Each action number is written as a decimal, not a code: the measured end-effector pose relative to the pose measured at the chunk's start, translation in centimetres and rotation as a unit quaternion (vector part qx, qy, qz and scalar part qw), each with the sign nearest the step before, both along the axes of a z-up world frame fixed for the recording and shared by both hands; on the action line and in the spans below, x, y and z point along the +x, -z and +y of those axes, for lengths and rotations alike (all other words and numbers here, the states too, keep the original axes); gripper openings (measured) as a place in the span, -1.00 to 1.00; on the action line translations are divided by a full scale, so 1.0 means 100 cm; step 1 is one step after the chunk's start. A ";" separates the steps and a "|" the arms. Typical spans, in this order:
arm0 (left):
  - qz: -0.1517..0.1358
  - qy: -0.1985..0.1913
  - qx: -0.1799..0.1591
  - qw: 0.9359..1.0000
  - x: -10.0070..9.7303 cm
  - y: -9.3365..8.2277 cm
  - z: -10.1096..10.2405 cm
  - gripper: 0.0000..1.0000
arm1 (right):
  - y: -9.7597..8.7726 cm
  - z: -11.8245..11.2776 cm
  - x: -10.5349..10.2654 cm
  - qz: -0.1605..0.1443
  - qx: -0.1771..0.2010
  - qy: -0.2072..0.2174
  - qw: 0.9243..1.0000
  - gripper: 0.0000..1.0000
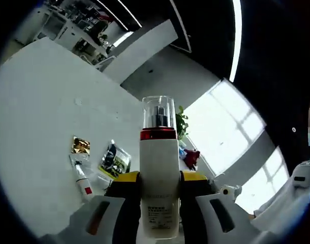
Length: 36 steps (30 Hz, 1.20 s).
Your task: Arrange the skincare products in the storage area until every visible bottle or jar stands upright without overlapping.
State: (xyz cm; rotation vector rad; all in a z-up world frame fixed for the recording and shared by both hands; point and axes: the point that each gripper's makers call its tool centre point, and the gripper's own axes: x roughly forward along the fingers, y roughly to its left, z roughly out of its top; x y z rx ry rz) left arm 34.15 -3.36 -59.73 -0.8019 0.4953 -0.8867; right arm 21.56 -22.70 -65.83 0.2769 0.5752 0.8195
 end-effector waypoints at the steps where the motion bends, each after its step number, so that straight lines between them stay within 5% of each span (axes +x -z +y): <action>1: -0.012 0.005 -0.018 1.000 -0.007 -0.010 -0.005 -0.47 | -0.014 0.005 0.000 -0.007 0.030 -0.006 1.000 0.57; 5: -0.059 0.043 -0.074 0.995 -0.050 -0.050 -0.036 -0.46 | -0.072 0.024 -0.005 -0.037 0.127 -0.044 0.990 0.44; 9: -0.096 0.082 -0.103 0.987 -0.085 -0.079 -0.054 -0.46 | -0.120 0.045 -0.015 -0.087 0.152 -0.100 0.979 0.23; 14: -0.118 0.117 -0.126 0.978 -0.111 -0.098 -0.062 -0.46 | -0.160 0.074 -0.023 -0.103 0.183 -0.138 0.968 0.24; 17: -0.131 0.131 -0.124 0.975 -0.122 -0.103 -0.065 -0.46 | -0.172 0.089 -0.023 -0.104 0.183 -0.151 0.966 0.36; 23: -0.145 0.176 -0.106 0.968 -0.152 -0.105 -0.076 -0.46 | -0.189 0.111 -0.017 -0.094 0.217 -0.163 0.958 0.30; 30: -0.158 0.216 -0.079 0.960 -0.178 -0.101 -0.086 -0.46 | -0.185 0.129 -0.035 -0.072 0.215 -0.195 0.954 0.13; 36: -0.163 0.229 -0.077 0.957 -0.189 -0.101 -0.093 -0.46 | -0.180 0.131 -0.049 -0.056 0.221 -0.208 0.951 -0.25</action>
